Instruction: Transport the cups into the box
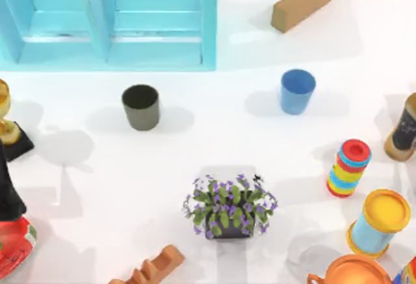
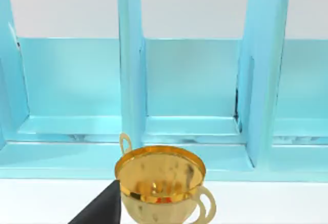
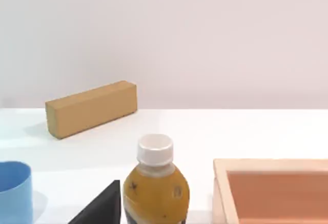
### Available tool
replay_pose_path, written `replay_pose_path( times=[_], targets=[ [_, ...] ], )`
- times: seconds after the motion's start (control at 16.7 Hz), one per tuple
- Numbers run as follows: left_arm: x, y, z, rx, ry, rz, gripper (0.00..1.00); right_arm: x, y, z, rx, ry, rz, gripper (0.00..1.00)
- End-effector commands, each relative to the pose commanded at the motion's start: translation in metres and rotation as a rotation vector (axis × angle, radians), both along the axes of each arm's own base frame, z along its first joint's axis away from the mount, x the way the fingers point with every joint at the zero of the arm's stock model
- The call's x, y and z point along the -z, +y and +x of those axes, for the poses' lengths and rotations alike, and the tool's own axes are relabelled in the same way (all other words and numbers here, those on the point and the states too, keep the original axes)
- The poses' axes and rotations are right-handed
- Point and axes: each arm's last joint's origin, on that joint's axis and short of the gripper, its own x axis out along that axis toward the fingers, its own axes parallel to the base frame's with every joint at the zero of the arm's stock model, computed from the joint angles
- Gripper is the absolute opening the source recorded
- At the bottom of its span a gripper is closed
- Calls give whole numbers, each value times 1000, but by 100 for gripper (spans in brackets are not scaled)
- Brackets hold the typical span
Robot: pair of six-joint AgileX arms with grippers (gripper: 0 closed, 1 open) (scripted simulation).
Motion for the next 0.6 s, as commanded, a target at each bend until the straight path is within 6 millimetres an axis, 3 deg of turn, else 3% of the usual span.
replay_pose_path(
  times=[0.3, 0.6],
  targets=[
    [0, 0, 0, 0, 0, 0, 100, -12, 1, 1, -5, 34, 5, 100],
    [0, 0, 0, 0, 0, 0, 100, -67, 6, 15, -30, 198, 31, 100]
  ],
)
